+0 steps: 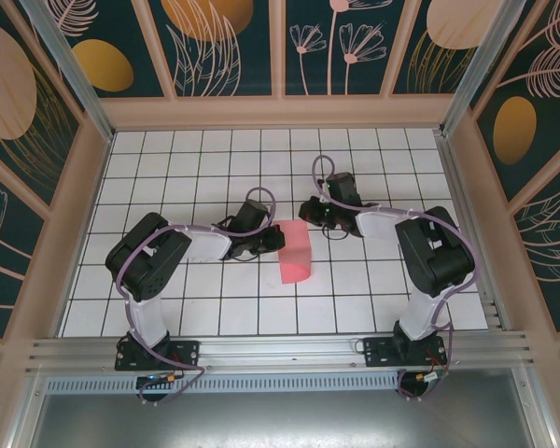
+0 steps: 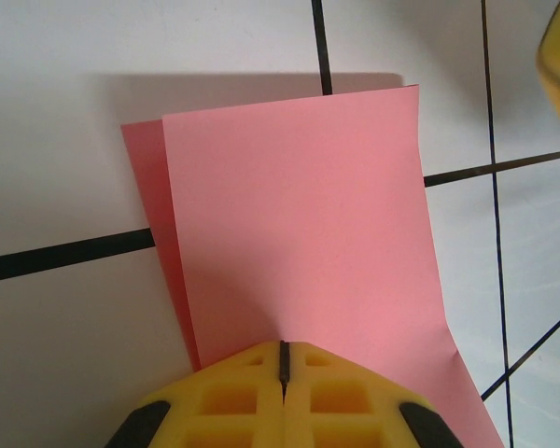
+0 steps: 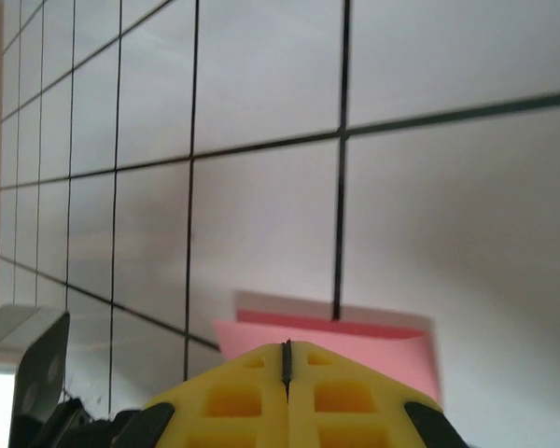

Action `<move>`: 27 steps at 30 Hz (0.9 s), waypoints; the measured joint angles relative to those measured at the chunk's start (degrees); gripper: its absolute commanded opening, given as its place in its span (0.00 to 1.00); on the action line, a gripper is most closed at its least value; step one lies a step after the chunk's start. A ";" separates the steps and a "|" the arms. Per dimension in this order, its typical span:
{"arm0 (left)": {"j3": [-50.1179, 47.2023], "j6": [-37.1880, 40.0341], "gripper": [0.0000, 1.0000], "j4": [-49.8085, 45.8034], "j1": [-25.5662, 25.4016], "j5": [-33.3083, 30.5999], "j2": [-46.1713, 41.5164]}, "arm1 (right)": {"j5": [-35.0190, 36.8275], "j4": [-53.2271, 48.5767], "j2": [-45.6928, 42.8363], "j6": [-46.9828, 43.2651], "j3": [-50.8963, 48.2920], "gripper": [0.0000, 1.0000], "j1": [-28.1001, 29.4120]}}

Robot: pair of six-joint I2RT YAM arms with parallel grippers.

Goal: Fold a paper plane with a square sheet of paper (pick it up from the middle)
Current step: Fold the square sheet of paper in half at the center of the table.

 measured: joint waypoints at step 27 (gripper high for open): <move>3.91 10.27 0.00 -4.87 -1.03 -4.81 0.46 | -0.11 -0.61 -8.66 0.42 -6.12 0.00 -4.72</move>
